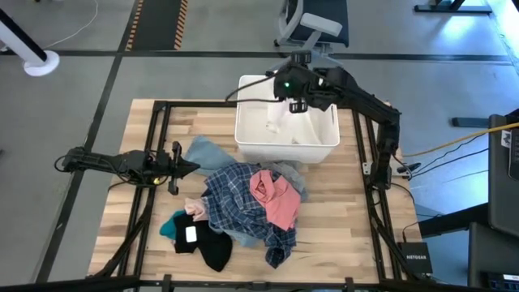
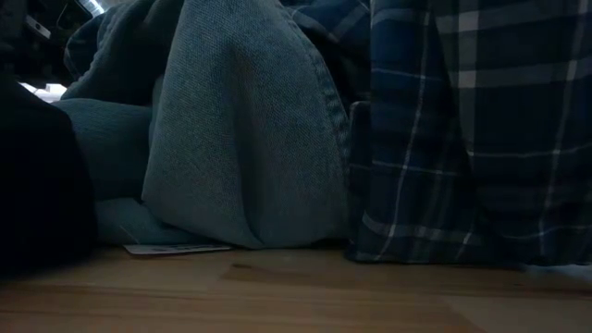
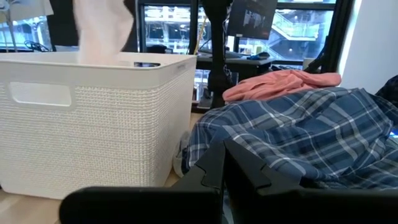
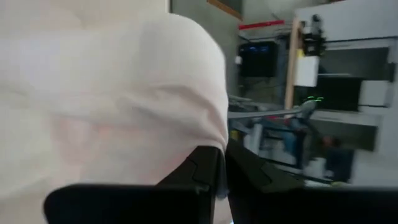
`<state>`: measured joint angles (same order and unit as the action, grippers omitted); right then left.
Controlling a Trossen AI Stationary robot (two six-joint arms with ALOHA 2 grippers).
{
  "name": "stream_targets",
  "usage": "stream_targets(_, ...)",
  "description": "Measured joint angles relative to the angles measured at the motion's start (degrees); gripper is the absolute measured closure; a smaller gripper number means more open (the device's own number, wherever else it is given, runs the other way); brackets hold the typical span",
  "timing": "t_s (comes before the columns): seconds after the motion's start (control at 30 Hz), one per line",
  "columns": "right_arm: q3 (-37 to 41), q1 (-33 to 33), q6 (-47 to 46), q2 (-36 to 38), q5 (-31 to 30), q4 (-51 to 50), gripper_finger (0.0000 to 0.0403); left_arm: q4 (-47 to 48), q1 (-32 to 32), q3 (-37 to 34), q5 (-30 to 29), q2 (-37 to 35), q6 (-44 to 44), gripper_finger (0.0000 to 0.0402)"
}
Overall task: Sort clothes
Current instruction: Put the light pink underwear into the white laundry bin, then put the pink underwear into the white laundry bin
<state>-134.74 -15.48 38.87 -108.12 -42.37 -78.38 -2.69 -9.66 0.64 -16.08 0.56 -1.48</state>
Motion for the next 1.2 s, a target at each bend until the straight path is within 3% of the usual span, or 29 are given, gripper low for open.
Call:
stream_targets(0.37, 0.7, -1.11, -5.52, -0.04, 13.84, -5.15, 0.037, 0.0, 0.0, 0.0, 0.02, 0.01, 0.0, 0.04)
stream_targets(0.63, 0.7, -1.06, -8.66, -0.26, 17.36, -9.36, 0.0366, 0.01, 0.01, 0.0, 0.01, 0.01, 0.0, 0.04)
stream_targets(0.93, 0.7, -1.06, -9.0, -0.26, 18.17, -9.75, 0.0264, 0.01, 0.01, 0.0, 0.0, 0.0, 0.0, 0.04)
stream_targets(1.2, 0.68, -0.99, -7.32, -0.26, 25.49, -10.61, 0.0201, 0.01, -0.01, 0.0, 0.0, 0.02, 0.0, 0.04)
